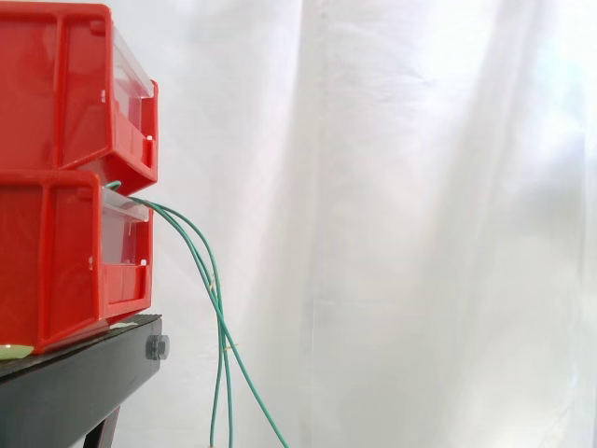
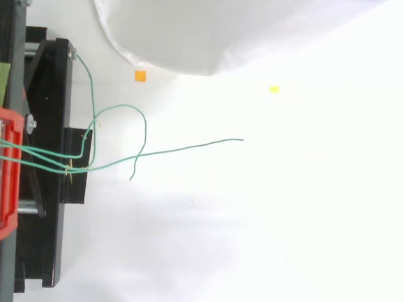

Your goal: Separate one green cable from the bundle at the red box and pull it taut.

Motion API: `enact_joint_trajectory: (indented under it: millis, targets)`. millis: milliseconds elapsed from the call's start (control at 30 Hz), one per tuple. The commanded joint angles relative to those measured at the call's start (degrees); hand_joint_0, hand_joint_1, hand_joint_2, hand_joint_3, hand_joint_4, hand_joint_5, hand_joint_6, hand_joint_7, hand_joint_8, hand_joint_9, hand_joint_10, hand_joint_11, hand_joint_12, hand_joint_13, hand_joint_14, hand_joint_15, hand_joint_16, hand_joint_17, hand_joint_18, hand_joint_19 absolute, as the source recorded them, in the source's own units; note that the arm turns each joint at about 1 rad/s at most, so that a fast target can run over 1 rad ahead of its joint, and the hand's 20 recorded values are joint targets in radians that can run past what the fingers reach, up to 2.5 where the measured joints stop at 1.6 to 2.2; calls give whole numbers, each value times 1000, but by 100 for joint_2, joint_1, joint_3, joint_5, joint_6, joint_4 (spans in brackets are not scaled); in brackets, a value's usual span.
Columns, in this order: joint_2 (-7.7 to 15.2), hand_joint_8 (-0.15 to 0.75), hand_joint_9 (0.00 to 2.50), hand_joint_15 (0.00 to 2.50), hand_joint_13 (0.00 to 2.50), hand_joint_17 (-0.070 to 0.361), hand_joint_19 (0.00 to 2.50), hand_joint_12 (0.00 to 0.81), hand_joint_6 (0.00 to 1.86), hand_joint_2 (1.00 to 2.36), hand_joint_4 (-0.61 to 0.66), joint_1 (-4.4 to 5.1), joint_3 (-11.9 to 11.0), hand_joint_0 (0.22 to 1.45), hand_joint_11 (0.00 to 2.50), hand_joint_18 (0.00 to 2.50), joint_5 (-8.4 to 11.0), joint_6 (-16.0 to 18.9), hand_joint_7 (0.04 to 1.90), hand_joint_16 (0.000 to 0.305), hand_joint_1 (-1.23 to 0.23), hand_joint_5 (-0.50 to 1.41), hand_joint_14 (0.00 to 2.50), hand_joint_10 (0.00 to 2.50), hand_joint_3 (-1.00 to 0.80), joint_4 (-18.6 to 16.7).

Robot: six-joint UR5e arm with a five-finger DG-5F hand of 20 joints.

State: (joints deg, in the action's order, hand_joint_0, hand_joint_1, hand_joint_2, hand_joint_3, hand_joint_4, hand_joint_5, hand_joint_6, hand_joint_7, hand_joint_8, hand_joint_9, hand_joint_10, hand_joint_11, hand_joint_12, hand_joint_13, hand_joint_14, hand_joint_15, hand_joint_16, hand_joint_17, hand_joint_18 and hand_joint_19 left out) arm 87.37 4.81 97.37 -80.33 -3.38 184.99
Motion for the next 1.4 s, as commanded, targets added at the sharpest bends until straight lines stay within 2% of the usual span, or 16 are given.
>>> enact_joint_trajectory:
  millis: [0,200,400,667,900,1067,1167,1200,1367]
  targets:
    - [-1,384,1144,925,1090,219,806,463,502,1000,262,-7,1,420,1079,1296,0,4,755,97,-526,-200,23,24,-500,55]
    - [-1,384,1147,931,1096,217,808,464,502,1000,260,2,-7,422,1081,1285,-18,4,753,97,-525,-200,21,24,-500,318]
    - [-1,379,1144,932,1094,218,805,465,502,1000,258,37,-7,422,1090,1288,0,-93,753,97,-524,-200,23,25,-500,318]
    - [8,379,1156,937,1120,222,804,460,502,1000,261,99,1,421,1091,1331,325,-225,755,99,-523,-200,24,25,-500,213]
    - [8,375,1175,949,1142,222,801,459,502,1000,263,169,-7,419,1105,1349,378,-251,759,99,-522,-199,24,24,-500,222]
    - [-1,373,1183,948,1149,222,798,459,502,1000,261,187,1,419,1097,1353,650,4,758,99,-523,-198,24,25,-500,204]
    - [8,373,1185,963,1149,222,797,460,503,1000,262,187,-7,419,1100,1356,738,74,757,98,-524,-198,24,25,-500,187]
    - [8,376,1186,956,1149,222,797,459,503,1000,262,195,-7,419,1100,1356,879,135,757,98,-525,-198,24,24,-500,213]
    - [17,377,1187,947,1152,221,798,459,502,1000,261,231,-25,419,1113,1355,1090,144,759,98,-524,-197,23,24,-500,354]
